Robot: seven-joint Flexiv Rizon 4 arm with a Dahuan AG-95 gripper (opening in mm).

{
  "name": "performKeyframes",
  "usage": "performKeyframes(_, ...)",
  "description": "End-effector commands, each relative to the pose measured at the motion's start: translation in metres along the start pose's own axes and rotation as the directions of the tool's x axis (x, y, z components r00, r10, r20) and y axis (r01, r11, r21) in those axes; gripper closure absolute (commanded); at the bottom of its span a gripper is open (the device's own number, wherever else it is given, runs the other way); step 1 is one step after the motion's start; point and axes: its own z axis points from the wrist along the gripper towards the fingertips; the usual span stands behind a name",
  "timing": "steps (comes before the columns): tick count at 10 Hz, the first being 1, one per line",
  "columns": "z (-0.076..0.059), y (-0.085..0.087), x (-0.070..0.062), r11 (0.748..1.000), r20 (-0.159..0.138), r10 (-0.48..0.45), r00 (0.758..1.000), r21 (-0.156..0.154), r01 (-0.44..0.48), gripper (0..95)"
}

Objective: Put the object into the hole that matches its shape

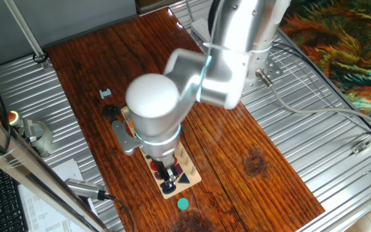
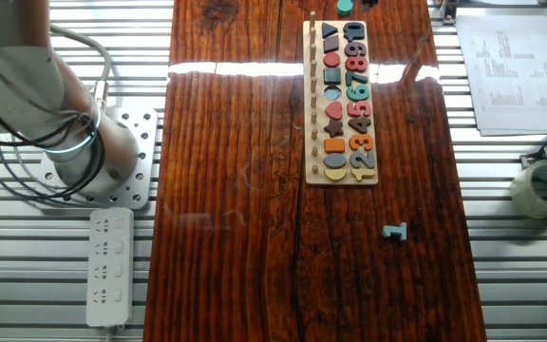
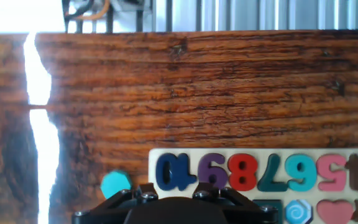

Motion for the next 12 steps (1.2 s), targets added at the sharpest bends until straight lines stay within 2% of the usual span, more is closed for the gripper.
performKeyframes(1, 0.0, 0.0, 0.001, 0.995, -0.012, -0.098, 0.995, -0.011, 0.098, 76.0)
performKeyframes(2, 0.0, 0.0, 0.001, 0.992, -0.008, -0.124, 0.992, -0.02, 0.123, 76.0)
performKeyframes(3, 0.0, 0.0, 0.001, 0.99, -0.004, -0.139, 0.99, -0.04, 0.138, 57.0)
performKeyframes(4, 0.0, 0.004, 0.0, 0.988, -0.001, -0.144, 0.99, -0.058, 0.143, 57.0)
performKeyframes(5, 0.001, 0.008, 0.0, 0.988, 0.001, -0.143, 0.99, -0.057, 0.143, 57.0)
performKeyframes(7, 0.004, 0.03, -0.001, 0.99, 0.005, -0.131, 0.991, -0.055, 0.131, 57.0)
performKeyframes(10, 0.014, 0.061, 0.0, 0.993, -0.014, -0.109, 0.994, -0.054, 0.108, 57.0)
performKeyframes(12, 0.02, 0.076, 0.005, 0.995, -0.015, -0.088, 0.996, -0.044, 0.087, 57.0)
